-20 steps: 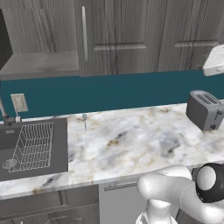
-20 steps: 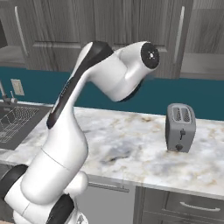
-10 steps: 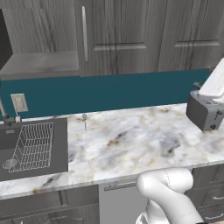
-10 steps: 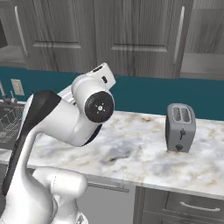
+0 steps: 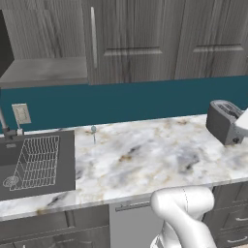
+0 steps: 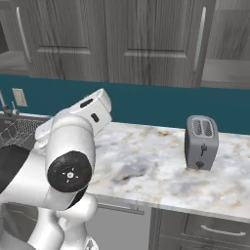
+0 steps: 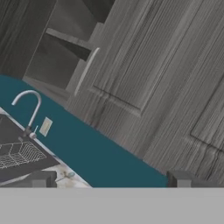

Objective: Close all open cabinet doors.

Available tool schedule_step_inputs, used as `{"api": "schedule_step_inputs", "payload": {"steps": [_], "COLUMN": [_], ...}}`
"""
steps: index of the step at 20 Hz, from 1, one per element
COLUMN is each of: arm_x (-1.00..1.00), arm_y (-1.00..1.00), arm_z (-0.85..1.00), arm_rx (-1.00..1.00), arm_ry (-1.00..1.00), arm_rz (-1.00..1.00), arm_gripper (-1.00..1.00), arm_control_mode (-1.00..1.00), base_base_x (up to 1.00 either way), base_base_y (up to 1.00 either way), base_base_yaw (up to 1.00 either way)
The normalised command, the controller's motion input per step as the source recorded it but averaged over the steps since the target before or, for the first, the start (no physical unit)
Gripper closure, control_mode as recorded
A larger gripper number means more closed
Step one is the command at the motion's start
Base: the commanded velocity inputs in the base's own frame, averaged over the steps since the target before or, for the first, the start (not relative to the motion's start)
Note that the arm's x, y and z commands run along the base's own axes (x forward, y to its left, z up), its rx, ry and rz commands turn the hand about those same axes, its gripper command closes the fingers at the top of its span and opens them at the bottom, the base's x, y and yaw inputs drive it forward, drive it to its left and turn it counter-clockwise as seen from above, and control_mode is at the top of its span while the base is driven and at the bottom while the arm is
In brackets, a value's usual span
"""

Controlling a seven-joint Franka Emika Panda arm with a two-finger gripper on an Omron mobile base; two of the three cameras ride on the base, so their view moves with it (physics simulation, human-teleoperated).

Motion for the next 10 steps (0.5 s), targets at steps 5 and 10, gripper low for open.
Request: {"api": "schedule_step_inputs", "payload": {"steps": [5, 10], "arm_x": [-0.40, -0.08], "arm_y": [0.00, 0.00], "arm_z": [0.12, 0.00], "arm_rx": [0.00, 0.00], "arm_ry": [0.00, 0.02], "arm_rz": [-0.01, 0.00], "arm_gripper": [-1.00, -1.00], "arm_control_mode": [-1.00, -1.00], "base_base_x": [0.00, 0.00], "base_base_y": [0.00, 0.00], "base_base_yaw": [0.00, 0.00]}}
